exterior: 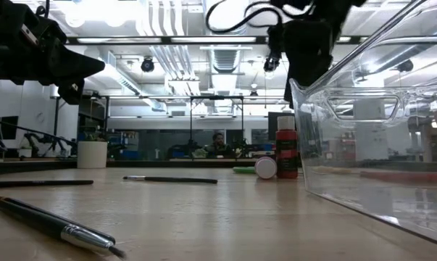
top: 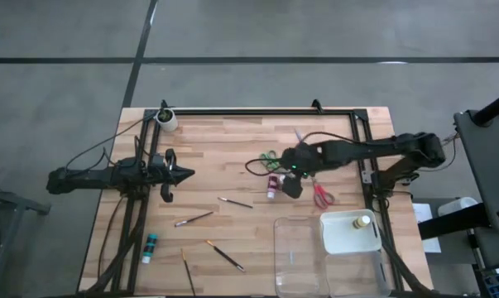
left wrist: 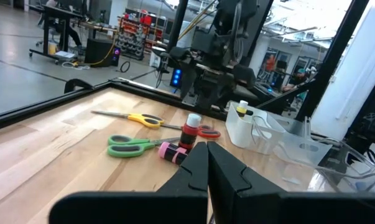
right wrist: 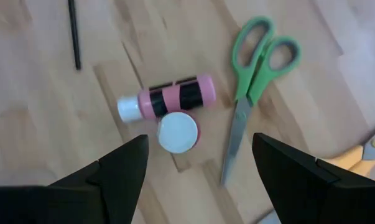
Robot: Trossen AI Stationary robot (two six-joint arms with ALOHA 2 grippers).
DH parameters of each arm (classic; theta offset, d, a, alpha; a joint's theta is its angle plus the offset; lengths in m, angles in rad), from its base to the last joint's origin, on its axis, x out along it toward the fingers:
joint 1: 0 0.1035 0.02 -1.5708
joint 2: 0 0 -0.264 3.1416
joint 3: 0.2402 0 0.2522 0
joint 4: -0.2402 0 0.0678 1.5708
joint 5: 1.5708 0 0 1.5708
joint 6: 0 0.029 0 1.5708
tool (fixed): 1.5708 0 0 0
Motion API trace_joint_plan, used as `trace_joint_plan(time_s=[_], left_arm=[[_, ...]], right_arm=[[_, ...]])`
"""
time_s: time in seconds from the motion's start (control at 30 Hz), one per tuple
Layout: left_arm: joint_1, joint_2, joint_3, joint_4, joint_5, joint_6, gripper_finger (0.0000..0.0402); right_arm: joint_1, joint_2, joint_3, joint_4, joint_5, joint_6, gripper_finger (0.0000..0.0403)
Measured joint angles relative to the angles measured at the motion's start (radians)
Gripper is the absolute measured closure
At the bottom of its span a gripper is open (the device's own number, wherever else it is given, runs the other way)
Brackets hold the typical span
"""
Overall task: Pick & Place Paint Supplies
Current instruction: Put the red paint bottle into the white bin
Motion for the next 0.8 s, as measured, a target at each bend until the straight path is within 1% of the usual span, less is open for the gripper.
trace_joint_plan(time_s=[0.2, 0.33, 0.47, 0.57, 0.8], left_arm=[[0.000, 0.000, 0.000, 0.000, 0.000, 0.000, 0.0401], [0.000, -0.001, 0.000, 0.000, 0.000, 0.000, 0.0401], [0.000, -0.001, 0.000, 0.000, 0.000, 0.000, 0.0401], [0.000, -0.001, 0.000, 0.000, 0.000, 0.000, 0.0401], [0.000, 0.000, 0.000, 0.000, 0.000, 0.000, 0.0401]], right_arm=[[-0.004, 0.118, 0.152, -0.151, -0.008, -0.064, 0.0117], [-0.004, 0.173, 0.214, -0.208, -0.025, -0.094, 0.0117], [-0.008, 0.201, 0.230, -0.218, -0.047, -0.161, 0.0117], [-0.016, 0.202, 0.222, -0.218, -0.073, -0.166, 0.0117], [-0.029, 0.199, 0.203, -0.197, -0.074, -0.190, 0.0117]])
